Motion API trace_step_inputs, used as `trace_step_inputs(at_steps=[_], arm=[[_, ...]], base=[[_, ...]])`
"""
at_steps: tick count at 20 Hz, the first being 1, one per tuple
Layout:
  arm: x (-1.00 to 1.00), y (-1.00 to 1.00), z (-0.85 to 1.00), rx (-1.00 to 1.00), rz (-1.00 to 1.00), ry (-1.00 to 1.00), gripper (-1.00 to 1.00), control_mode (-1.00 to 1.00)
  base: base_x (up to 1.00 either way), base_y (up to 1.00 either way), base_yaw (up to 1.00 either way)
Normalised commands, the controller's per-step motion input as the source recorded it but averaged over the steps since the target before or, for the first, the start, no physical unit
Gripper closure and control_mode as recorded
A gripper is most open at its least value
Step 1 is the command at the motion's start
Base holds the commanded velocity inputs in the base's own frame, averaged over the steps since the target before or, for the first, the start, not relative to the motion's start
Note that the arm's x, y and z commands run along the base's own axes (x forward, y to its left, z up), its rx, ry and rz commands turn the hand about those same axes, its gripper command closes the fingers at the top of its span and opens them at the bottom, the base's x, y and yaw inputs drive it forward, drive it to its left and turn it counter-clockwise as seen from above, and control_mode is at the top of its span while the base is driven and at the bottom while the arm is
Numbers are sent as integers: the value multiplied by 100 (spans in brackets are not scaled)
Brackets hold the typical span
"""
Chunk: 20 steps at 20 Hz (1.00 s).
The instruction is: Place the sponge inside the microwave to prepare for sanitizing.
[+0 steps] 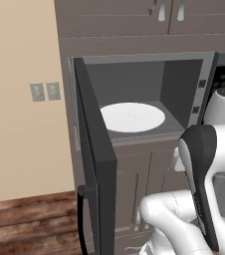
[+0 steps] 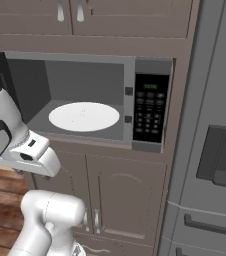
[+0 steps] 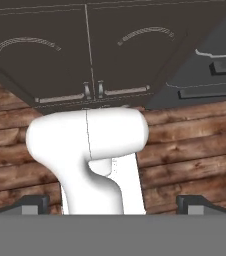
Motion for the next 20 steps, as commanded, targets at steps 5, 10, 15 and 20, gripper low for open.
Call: trace_step_inputs(at_steps=[5, 10, 15, 20], arm=[[0, 0, 0, 0, 0, 0, -100, 100], [0, 0, 0, 0, 0, 0, -100, 100], [0, 0, 0, 0, 0, 0, -100, 100], [0, 0, 0, 0, 0, 0, -100, 100]], base=[[-27, -3, -5], [-62, -16, -11], [-56, -21, -10], [-4, -67, 1]])
